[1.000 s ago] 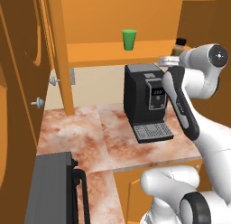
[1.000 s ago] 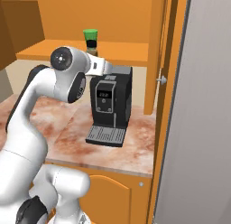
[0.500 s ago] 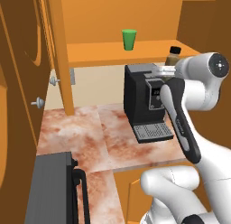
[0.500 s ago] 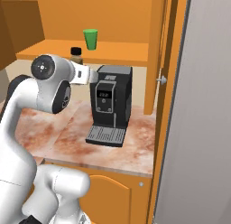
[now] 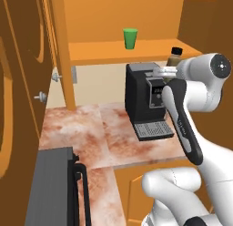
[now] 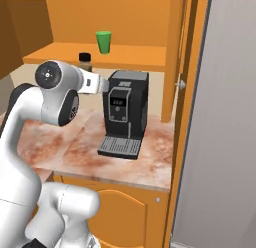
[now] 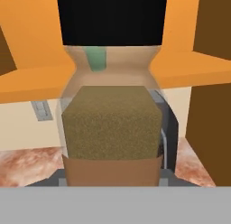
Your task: Take the cinnamon bottle from the cabinet and place it on the dining table, next to the plate with the cupcake. Then take the chocolate from the dining counter and place it on the cupcake plate.
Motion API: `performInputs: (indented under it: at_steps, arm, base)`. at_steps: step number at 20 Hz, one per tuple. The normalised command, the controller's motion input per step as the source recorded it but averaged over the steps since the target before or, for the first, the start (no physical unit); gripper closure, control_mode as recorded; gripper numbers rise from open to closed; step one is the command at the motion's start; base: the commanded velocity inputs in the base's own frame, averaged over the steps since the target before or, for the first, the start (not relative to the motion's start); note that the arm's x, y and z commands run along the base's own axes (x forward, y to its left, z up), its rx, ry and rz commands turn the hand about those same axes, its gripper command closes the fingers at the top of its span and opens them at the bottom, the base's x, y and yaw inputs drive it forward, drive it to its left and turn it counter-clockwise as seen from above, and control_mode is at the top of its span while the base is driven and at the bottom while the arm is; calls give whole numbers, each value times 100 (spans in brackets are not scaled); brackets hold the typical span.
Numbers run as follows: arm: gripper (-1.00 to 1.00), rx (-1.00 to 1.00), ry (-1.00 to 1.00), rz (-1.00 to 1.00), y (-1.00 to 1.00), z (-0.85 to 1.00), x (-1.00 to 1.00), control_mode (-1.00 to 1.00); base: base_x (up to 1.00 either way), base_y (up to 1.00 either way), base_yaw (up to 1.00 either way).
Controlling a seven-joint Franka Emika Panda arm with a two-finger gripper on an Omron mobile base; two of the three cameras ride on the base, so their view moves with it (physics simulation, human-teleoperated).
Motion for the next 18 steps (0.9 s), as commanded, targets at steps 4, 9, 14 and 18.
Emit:
performInputs:
  at_steps: [4,9,14,18]
  arm:
    - [100,0,0,0,0,0,0,100]
    - [100,0,0,0,0,0,0,100]
    - [100,0,0,0,0,0,0,100]
    - [100,0,0,0,0,0,0,100]
  base:
    - [-73,0,1]
    - [-80,0,-4]
    - [-35,4,-73]
    - [-3,3,-99]
